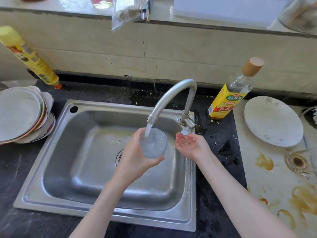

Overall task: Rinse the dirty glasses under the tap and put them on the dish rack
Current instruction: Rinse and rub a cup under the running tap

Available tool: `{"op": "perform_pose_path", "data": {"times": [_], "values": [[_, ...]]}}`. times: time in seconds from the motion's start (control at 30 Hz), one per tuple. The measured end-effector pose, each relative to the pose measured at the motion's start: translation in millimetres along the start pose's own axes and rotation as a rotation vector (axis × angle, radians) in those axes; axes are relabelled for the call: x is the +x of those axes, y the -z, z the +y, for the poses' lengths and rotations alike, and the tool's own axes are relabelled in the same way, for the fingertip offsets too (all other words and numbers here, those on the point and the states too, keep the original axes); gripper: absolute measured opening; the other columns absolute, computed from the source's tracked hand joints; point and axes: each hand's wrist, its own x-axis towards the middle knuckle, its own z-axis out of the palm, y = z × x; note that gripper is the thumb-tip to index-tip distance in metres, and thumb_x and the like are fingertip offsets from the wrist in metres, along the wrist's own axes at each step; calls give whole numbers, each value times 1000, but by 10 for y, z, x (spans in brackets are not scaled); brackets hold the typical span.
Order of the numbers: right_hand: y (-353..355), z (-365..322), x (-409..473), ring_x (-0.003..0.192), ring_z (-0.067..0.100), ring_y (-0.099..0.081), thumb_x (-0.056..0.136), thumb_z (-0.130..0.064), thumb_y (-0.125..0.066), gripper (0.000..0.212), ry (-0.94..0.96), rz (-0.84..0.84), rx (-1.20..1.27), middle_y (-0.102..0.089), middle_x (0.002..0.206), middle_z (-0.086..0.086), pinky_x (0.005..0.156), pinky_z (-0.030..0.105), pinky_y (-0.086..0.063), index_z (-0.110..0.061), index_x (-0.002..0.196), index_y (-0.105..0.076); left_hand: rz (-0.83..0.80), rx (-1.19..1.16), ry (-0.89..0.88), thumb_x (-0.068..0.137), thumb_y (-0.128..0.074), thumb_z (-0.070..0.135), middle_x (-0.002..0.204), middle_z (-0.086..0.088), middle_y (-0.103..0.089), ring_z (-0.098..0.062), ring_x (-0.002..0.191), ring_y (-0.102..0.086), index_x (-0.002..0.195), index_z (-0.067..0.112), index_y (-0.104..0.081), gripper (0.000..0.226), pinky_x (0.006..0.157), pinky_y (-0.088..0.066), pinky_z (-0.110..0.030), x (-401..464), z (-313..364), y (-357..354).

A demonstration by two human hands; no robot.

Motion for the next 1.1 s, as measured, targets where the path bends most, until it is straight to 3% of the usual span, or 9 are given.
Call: {"op": "perform_pose_path", "data": {"times": [0.07,0.23,0.4,0.5,0.63,0.77,0.87,0.97,1.1], "values": [[-50,-76,-69,84,24,-59,93,-3,-42,16,7,-10,27,-59,93,16,72,30,-48,6,93,-55,-23,10,30,59,-84,30,101,30,-43,9,89,-42,104,47,-32,71,70,-33,-3,6,43,20],[-155,-324,-188,84,21,-58,93,-11,-46,19,-15,-29,-35,-59,92,15,68,31,-45,6,97,-53,-5,22,30,59,-84,29,101,29,-40,8,89,-36,110,37,-33,72,72,-29,4,-4,110,35],[-145,-409,-183,86,21,-58,93,-20,-51,30,-15,-62,51,-59,95,15,71,30,-46,7,105,-52,8,18,74,59,-83,34,118,15,-47,-1,104,-43,123,28,-39,79,74,-32,-11,-32,95,35],[-131,-354,-157,84,17,-59,94,-25,-51,31,-12,-82,184,-60,95,12,68,29,-45,5,105,-54,21,25,92,59,-83,33,115,15,-47,-4,101,-45,121,29,-39,76,68,-33,-11,-56,102,74],[-180,-444,-165,73,14,-55,95,-28,-48,32,-18,-71,323,-57,86,10,73,23,-44,4,97,-53,18,56,111,60,-82,35,115,14,-47,-5,100,-45,116,32,-37,72,71,-32,-15,-94,57,175],[-161,-423,-159,72,15,-55,96,-29,-48,33,-10,-90,339,-57,87,10,74,22,-45,2,103,-52,30,62,107,59,-82,34,112,16,-47,-6,99,-47,111,35,-35,70,76,-35,-21,-137,35,280],[-176,-449,-168,73,16,-55,95,-28,-49,35,-11,-99,372,-56,88,12,72,21,-46,3,111,-49,34,62,77,59,-83,33,104,19,-47,-4,96,-47,101,42,-35,64,71,-35,-18,-162,39,348],[-200,-464,-184,73,17,-55,95,-27,-51,37,3,-101,351,-56,90,14,62,25,-46,3,117,-48,37,62,49,59,-84,32,110,14,-47,-4,100,-45,112,32,-38,70,75,-32,-9,-186,8,397],[-127,-336,-296,86,22,-59,97,-29,-48,39,48,-102,-1,-59,100,17,77,30,-49,4,115,-52,40,39,18,60,-84,29,110,16,-45,-1,100,-42,110,33,-35,71,74,-28,4,-221,32,421]]}}
